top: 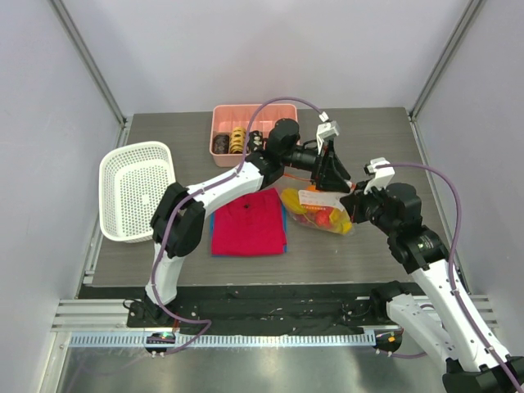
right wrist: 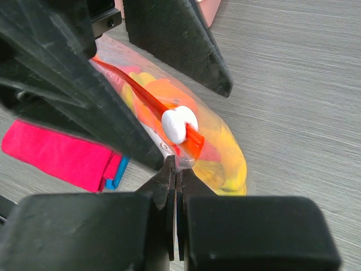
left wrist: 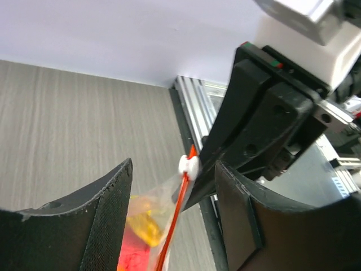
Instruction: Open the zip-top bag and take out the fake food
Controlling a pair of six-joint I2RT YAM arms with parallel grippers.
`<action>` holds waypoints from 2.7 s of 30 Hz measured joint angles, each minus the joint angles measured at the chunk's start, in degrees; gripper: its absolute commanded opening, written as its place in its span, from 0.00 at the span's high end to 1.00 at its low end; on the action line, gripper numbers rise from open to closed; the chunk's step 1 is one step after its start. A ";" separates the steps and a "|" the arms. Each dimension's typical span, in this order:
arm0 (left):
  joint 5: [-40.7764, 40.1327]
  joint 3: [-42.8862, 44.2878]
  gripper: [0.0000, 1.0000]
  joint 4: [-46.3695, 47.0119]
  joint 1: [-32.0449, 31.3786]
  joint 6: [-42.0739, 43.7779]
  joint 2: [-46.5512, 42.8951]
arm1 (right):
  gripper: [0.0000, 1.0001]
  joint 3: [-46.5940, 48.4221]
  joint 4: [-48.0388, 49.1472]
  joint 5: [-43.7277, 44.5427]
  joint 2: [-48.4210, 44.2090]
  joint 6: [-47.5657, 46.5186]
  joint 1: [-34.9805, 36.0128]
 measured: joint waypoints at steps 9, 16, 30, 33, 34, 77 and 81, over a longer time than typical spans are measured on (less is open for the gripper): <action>-1.27 0.00 0.64 -0.57 -0.02 0.72 0.00 | 0.99 0.00 -0.09 -1.09 0.00 -0.20 -1.40; 0.66 0.00 0.60 2.12 -0.33 -2.01 0.02 | 0.99 0.00 -0.11 -2.01 0.00 -0.22 -2.25; 2.45 0.00 1.00 4.94 -0.83 -4.74 0.72 | 0.99 0.00 -0.57 -3.30 -0.09 -0.22 -3.74; 2.25 0.31 1.00 3.19 -0.90 -3.02 0.72 | 0.99 0.00 -1.14 -1.68 -0.42 0.52 -3.74; 2.12 0.57 1.00 1.99 -0.94 -2.12 0.72 | 0.99 -0.02 -1.44 -0.55 -0.72 1.29 -3.74; -23.91 -8.37 0.30 -42.58 10.19 20.31 -16.50 | 0.99 -1.57 -8.48 20.85 -13.22 19.43 -3.74; -30.01 -7.15 0.21 -43.08 11.47 10.80 -18.08 | 0.99 -1.57 -8.39 20.55 -13.27 17.35 -3.96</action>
